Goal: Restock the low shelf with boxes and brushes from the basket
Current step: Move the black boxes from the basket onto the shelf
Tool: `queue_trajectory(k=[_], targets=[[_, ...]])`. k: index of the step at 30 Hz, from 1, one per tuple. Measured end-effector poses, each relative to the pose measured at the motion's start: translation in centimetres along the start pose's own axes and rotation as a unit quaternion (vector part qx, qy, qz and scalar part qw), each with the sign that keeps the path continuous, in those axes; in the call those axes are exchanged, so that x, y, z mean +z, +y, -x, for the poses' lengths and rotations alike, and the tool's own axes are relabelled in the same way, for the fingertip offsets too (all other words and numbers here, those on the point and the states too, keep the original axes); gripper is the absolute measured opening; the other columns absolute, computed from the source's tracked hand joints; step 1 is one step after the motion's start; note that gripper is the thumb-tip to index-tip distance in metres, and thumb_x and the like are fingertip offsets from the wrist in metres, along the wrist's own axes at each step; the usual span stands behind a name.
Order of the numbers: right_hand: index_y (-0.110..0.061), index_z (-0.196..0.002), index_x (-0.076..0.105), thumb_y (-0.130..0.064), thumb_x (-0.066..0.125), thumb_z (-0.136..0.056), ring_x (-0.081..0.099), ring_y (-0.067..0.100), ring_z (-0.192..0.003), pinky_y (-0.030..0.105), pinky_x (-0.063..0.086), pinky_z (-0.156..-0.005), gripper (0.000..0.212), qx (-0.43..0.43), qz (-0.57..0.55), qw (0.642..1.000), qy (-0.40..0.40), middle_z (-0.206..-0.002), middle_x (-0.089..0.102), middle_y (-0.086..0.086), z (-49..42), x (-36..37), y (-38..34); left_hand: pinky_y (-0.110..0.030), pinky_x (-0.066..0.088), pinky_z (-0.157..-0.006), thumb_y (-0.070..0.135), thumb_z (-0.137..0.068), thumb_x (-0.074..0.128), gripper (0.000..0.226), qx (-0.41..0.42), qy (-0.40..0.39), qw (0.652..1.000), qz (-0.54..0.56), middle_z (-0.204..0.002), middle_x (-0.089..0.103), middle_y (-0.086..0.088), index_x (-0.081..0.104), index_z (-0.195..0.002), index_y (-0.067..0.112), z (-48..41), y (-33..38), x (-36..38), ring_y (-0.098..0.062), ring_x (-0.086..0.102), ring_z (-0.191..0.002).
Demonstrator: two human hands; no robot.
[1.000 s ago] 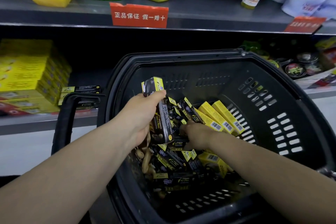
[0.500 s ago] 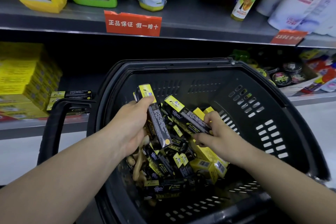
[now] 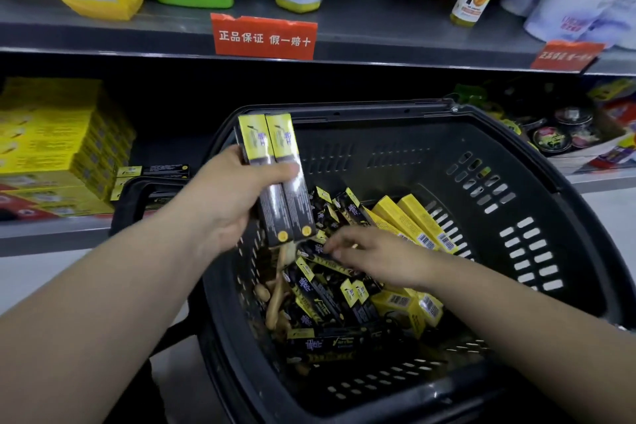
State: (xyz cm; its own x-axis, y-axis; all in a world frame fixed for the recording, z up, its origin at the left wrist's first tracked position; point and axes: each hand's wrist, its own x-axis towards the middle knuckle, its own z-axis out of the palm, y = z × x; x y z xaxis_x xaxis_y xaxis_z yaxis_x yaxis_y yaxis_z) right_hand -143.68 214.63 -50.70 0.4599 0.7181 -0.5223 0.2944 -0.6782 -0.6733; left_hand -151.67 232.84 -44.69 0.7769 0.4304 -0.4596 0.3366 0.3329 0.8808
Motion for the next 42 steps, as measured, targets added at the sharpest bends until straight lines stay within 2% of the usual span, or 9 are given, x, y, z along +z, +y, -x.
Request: queue_trajectory(k=[5,10,14,17,22,26,29,36,42], targets=[[-0.005,-0.133,0.039,-0.031,0.055,-0.093,0.054,0.031,-0.112,0.035,0.048,-0.089,0.051,0.085,0.23,0.963,-0.111,-0.129,0.053,0.016,-5.8,3.8,1.1,-0.044,0.047,-0.096,0.001,-0.078,0.068,0.024,0.011,-0.007,1.0,0.006,-0.099,0.07,-0.009,0.06,-0.095,0.017,-0.1,0.0,-0.6,-0.026,0.064,-0.1],[-0.004,-0.129,0.044,-0.021,0.061,-0.089,0.057,0.032,-0.111,0.03,0.045,-0.077,0.047,0.094,0.287,0.951,-0.07,-0.123,0.056,0.018,-8.1,6.8,1.5,-0.044,0.045,-0.1,0.005,-0.078,0.071,0.024,0.002,-0.009,1.0,0.022,-0.101,0.07,-0.009,0.061,-0.097,0.016,-0.1,-0.3,-1.4,-0.024,0.065,-0.099],[-0.011,-0.104,0.065,-0.029,0.065,-0.086,0.063,0.023,-0.083,0.03,0.046,-0.067,0.026,0.046,0.055,0.996,0.05,-0.096,0.069,0.012,-6.7,3.2,-0.6,-0.041,0.048,-0.096,0.01,-0.078,0.072,0.037,0.009,-0.002,0.999,0.049,-0.104,0.071,-0.008,0.06,-0.113,0.012,-0.1,-0.4,-2.4,-0.022,0.066,-0.098],[-0.02,-0.082,0.071,-0.033,0.062,-0.087,0.061,0.012,-0.067,0.026,0.043,-0.061,0.016,-0.028,-0.18,0.971,0.153,-0.076,0.07,-0.001,-4.6,-0.4,-4.6,-0.039,0.052,-0.089,0.017,-0.078,0.073,0.042,0.015,0.006,0.997,0.07,-0.102,0.072,-0.006,0.057,-0.116,0.015,-0.1,-0.3,-2.9,-0.021,0.068,-0.094],[-0.013,-0.075,0.071,-0.05,0.065,-0.079,0.067,0.018,-0.071,0.04,0.054,-0.071,0.038,-0.115,-0.186,0.945,0.243,-0.081,0.072,0.013,-3.3,-2.7,-11.4,-0.026,0.053,-0.06,0.027,-0.081,0.071,0.027,0.042,0.026,0.991,0.123,-0.086,0.075,0.003,0.06,-0.105,0.023,0.1,0.3,-3.3,-0.011,0.072,-0.075],[-0.016,-0.087,0.056,-0.051,0.065,-0.08,0.064,0.031,-0.088,0.046,0.051,-0.082,0.037,-0.104,-0.188,0.938,0.273,-0.103,0.065,0.021,-4.2,-1.9,-14.7,-0.027,0.055,-0.058,0.023,-0.078,0.074,0.029,0.064,0.057,0.982,0.167,-0.085,0.075,0.002,0.059,-0.103,0.021,0.4,1.1,-4.6,-0.013,0.072,-0.074],[-0.023,-0.091,0.059,-0.053,0.057,-0.085,0.066,0.022,-0.093,0.042,0.052,-0.086,0.031,-0.121,-0.183,0.942,0.252,-0.102,0.068,0.008,-4.7,-1.3,-16.2,-0.028,0.054,-0.051,0.024,-0.072,0.078,0.035,0.073,0.077,0.978,0.179,-0.084,0.075,0.0,0.059,-0.102,0.022,0.6,1.4,-5.8,-0.014,0.072,-0.069],[-0.057,-0.125,0.044,-0.026,0.034,-0.095,0.059,0.006,-0.115,0.039,0.042,-0.104,0.045,-0.177,-0.177,0.968,-0.017,-0.124,0.061,-0.017,-5.5,1.1,-18.2,-0.027,0.052,-0.045,0.017,-0.075,0.077,0.033,0.074,0.131,0.953,0.263,-0.082,0.074,-0.006,0.061,-0.104,0.016,0.1,2.0,-9.2,-0.017,0.072,-0.062],[-0.034,-0.125,0.048,-0.019,0.058,-0.088,0.064,0.011,-0.104,0.03,0.049,-0.094,0.042,-0.165,-0.102,0.981,-0.025,-0.114,0.066,-0.005,-8.2,1.1,-20.4,-0.032,0.054,-0.047,0.017,-0.076,0.076,0.029,0.063,0.161,0.946,0.275,-0.087,0.073,-0.009,0.062,-0.102,0.017,-0.3,2.2,-11.7,-0.021,0.072,-0.063]])
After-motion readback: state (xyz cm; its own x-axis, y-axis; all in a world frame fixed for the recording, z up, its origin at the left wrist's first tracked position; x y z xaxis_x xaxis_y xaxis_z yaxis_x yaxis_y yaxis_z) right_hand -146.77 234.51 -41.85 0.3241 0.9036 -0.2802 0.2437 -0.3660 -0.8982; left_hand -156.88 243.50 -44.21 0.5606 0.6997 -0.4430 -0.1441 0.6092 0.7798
